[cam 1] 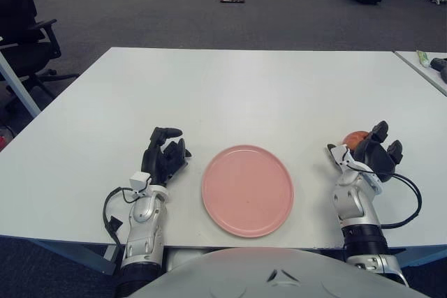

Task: Put the apple into the plate.

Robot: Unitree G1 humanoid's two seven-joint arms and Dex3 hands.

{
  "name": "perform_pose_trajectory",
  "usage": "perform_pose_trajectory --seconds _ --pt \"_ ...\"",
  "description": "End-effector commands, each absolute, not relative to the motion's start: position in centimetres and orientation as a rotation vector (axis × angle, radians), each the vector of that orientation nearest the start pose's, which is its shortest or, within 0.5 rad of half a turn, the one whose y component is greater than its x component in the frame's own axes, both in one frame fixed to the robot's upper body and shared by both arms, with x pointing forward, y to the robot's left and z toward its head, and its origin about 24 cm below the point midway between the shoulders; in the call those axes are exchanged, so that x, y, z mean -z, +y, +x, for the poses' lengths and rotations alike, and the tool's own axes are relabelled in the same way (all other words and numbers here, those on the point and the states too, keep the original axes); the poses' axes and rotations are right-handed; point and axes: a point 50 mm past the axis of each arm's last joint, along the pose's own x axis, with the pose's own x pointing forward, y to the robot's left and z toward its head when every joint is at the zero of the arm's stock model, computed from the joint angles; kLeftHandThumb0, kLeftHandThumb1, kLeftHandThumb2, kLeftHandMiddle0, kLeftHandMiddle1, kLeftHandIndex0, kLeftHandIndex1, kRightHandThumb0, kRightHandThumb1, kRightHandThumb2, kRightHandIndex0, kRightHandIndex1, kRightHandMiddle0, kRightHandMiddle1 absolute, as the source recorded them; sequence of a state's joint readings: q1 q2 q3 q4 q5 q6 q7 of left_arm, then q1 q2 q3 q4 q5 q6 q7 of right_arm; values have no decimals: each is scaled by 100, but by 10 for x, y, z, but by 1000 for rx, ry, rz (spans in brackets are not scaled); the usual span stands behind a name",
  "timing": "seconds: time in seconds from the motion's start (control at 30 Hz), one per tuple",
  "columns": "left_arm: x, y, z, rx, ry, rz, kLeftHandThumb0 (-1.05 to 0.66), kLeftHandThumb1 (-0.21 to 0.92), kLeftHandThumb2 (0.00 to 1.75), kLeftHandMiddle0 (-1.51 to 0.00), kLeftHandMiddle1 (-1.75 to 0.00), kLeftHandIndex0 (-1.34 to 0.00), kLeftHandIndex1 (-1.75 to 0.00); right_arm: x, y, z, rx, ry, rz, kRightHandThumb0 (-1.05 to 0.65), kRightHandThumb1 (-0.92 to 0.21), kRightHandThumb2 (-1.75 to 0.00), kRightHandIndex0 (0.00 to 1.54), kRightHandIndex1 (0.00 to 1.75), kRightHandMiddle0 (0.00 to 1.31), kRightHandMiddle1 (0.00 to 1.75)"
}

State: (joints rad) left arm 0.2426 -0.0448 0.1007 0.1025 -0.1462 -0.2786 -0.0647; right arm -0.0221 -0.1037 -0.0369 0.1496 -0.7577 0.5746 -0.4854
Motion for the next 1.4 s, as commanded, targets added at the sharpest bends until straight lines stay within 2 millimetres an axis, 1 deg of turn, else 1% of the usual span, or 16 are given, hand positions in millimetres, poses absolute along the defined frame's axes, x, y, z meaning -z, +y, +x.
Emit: perform_pose_trajectory --seconds 0.0,0.1,0.13,0.17,0.2,0.23,0.27,0.33,0.43,0.53,0.6,0.63,0.67,0.8,1.03,1.37 --pt "11 181 191 -160 55 -169 -37 72 80 -72 -175 -31 -175 0 -231 238 649 442 -984 -72 -65 -71 3 2 0 37" --pt "11 180 191 -160 54 -169 -37 73 80 -72 -175 -31 -175 3 -232 241 632 420 -982 -69 -64 -74 9 6 0 55" --pt "10 180 191 -160 54 -169 -37 73 80 -72 -175 -31 -175 4 -233 242 625 413 -982 -67 -62 -78 7 24 0 68" --pt "10 180 191 -159 54 -167 -37 73 80 -72 -175 -31 -175 6 -233 244 614 407 -980 -66 -61 -79 6 32 0 73" --pt "10 180 191 -158 53 -166 -37 73 80 -72 -175 -31 -175 8 -234 245 607 402 -979 -63 -58 -84 5 67 0 100" --pt "10 180 191 -158 53 -166 -37 73 80 -72 -175 -31 -175 10 -234 245 604 399 -978 -61 -55 -89 3 92 0 119" --pt "10 180 191 -158 53 -165 -37 73 80 -72 -175 -31 -175 12 -235 247 602 397 -979 -60 -54 -91 2 100 0 125" --pt "10 180 190 -158 53 -164 -37 73 80 -72 -175 -31 -175 16 -237 249 600 395 -980 -56 -50 -98 5 133 2 154" --pt "10 181 190 -159 55 -161 -37 73 80 -71 -175 -31 -175 20 -238 251 601 394 -979 -45 -56 -97 14 157 27 168" --pt "10 181 190 -160 57 -158 -37 73 80 -71 -175 -31 -175 23 -239 253 604 394 -979 -43 -55 -100 20 167 38 172" --pt "10 181 190 -160 58 -155 -37 73 80 -71 -175 -31 -175 24 -240 253 604 397 -981 -22 -51 -101 38 153 41 174" --pt "10 181 190 -160 59 -153 -37 73 80 -71 -175 -31 -175 24 -240 254 604 398 -983 -14 -46 -106 48 149 42 174" --pt "10 181 190 -160 58 -150 -37 73 80 -71 -175 -31 -175 25 -241 254 604 397 -987 -12 -44 -108 52 148 43 174" --pt "10 181 191 -161 58 -147 -37 73 79 -72 -175 -31 -175 25 -242 255 607 386 -1009 -3 -24 -135 71 158 47 175" --pt "10 182 192 -163 58 -150 -37 74 79 -72 -175 -30 -175 25 -243 256 623 389 -1016 -1 -4 -163 84 171 58 175" --pt "10 182 193 -163 54 -151 -37 73 79 -72 -175 -31 -175 22 -241 256 690 345 -908 0 5 -171 91 168 65 175"
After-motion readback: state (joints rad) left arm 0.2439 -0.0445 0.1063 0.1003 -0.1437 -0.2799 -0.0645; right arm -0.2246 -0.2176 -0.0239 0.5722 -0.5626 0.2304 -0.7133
